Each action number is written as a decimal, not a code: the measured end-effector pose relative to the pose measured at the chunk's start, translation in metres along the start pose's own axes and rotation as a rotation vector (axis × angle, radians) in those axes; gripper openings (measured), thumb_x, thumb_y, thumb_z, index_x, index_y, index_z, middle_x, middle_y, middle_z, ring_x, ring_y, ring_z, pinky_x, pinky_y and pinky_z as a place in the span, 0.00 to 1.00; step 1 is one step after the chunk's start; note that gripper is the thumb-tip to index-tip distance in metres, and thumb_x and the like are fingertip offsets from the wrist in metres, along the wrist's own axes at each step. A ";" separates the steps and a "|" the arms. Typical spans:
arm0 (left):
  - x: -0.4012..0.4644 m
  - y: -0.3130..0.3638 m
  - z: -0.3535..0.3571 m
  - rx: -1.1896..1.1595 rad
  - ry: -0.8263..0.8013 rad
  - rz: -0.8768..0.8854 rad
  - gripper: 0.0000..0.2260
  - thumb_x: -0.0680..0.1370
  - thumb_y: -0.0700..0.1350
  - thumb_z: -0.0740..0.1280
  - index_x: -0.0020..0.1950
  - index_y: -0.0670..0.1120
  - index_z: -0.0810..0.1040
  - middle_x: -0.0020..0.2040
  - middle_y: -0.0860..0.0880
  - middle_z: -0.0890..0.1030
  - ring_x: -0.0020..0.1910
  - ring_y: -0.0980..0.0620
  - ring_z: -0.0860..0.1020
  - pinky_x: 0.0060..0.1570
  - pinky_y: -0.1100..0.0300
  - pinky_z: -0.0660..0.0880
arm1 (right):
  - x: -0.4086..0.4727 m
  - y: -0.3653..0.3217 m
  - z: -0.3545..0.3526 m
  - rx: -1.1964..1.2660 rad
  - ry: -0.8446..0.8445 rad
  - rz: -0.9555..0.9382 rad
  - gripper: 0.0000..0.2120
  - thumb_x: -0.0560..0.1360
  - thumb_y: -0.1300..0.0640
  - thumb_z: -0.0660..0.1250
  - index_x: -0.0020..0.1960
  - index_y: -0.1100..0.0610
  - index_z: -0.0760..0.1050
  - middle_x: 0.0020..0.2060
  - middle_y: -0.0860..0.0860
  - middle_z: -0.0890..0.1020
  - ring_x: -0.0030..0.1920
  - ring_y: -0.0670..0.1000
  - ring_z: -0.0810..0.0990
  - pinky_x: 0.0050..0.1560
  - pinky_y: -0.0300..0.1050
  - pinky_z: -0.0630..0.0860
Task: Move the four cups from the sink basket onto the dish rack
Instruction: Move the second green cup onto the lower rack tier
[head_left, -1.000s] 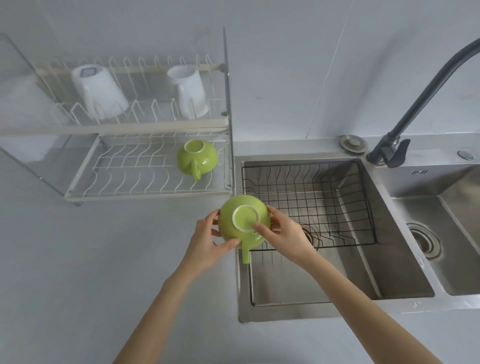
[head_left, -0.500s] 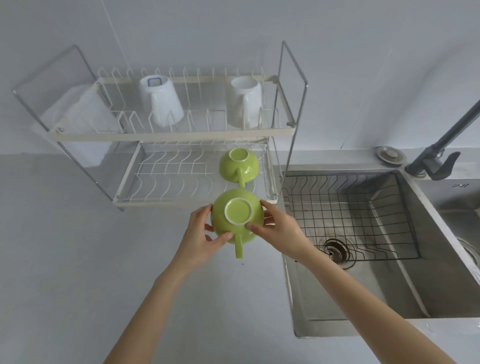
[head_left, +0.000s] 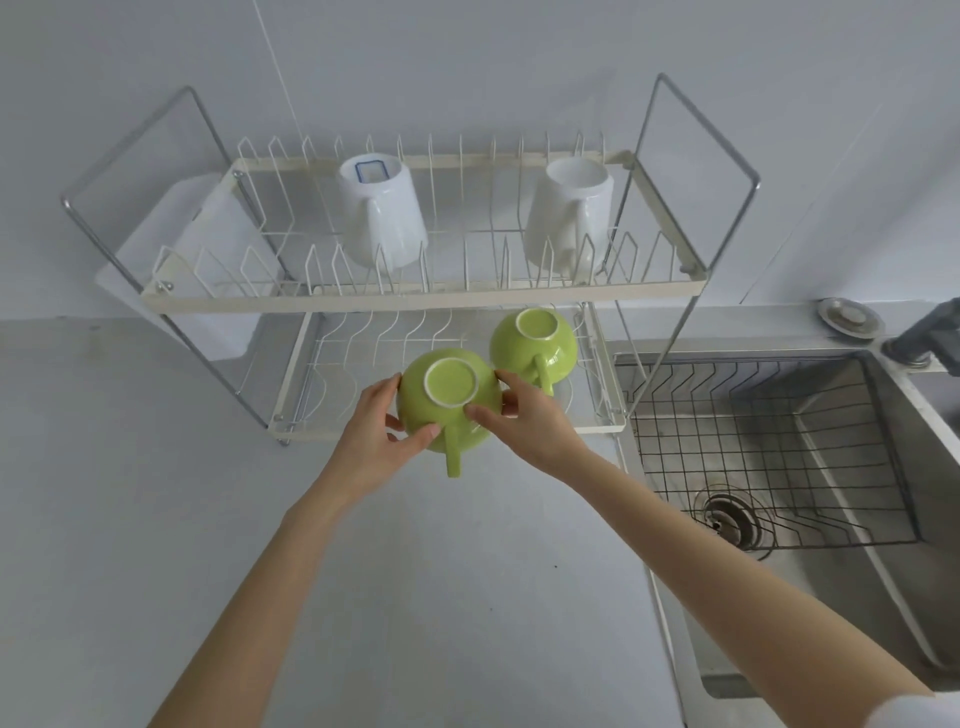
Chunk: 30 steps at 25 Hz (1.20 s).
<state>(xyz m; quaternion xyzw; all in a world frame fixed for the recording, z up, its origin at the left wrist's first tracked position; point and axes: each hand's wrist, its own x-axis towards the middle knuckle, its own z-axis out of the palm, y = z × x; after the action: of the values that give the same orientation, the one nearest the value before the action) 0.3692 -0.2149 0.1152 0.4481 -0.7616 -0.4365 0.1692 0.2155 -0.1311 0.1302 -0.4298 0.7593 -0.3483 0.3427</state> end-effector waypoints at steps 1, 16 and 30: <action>0.007 -0.002 -0.004 0.010 0.003 -0.006 0.31 0.72 0.43 0.69 0.72 0.44 0.59 0.69 0.46 0.63 0.50 0.49 0.73 0.43 0.65 0.70 | 0.007 -0.004 0.003 0.013 0.002 0.013 0.27 0.74 0.50 0.66 0.70 0.57 0.64 0.58 0.56 0.79 0.59 0.55 0.77 0.54 0.42 0.71; 0.073 -0.031 -0.023 0.013 -0.030 -0.153 0.25 0.73 0.49 0.68 0.68 0.46 0.65 0.69 0.46 0.69 0.46 0.48 0.77 0.47 0.58 0.70 | 0.081 -0.022 0.038 -0.026 -0.016 0.110 0.28 0.76 0.49 0.62 0.73 0.54 0.59 0.63 0.57 0.76 0.66 0.57 0.70 0.61 0.46 0.70; 0.086 -0.028 -0.029 0.037 -0.096 -0.176 0.29 0.76 0.48 0.64 0.74 0.49 0.55 0.73 0.46 0.64 0.64 0.41 0.72 0.67 0.49 0.66 | 0.095 -0.011 0.040 -0.150 0.009 -0.033 0.30 0.74 0.51 0.66 0.72 0.57 0.61 0.70 0.54 0.70 0.69 0.55 0.68 0.68 0.48 0.66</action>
<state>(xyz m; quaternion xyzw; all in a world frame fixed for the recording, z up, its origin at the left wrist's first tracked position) 0.3566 -0.3070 0.0974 0.4947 -0.7345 -0.4566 0.0851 0.2156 -0.2291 0.0974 -0.4651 0.7777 -0.2979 0.3002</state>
